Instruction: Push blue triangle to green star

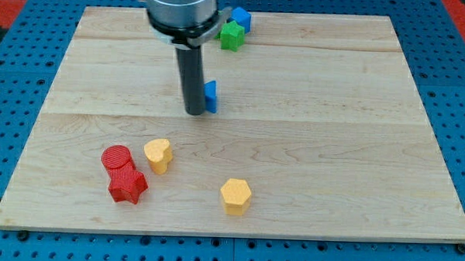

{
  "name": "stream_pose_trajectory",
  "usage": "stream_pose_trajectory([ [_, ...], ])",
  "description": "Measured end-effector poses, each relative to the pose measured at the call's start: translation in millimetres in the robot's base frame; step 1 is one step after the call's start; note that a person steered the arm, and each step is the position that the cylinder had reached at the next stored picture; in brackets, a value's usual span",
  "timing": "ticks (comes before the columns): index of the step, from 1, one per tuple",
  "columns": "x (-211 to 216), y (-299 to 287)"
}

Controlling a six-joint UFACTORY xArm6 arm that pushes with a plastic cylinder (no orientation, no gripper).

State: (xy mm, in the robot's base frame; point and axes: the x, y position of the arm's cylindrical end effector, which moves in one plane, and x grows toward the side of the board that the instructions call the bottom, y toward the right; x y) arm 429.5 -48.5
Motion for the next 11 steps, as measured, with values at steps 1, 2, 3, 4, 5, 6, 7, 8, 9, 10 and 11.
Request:
stream_pose_trajectory([
  [1, -11, 19],
  [2, -29, 25],
  [3, -50, 25],
  [4, -67, 26],
  [5, -81, 33],
  [6, -97, 43],
  [7, -114, 51],
  [8, -119, 63],
  [9, -121, 77],
  [10, -138, 77],
  [11, -142, 79],
])
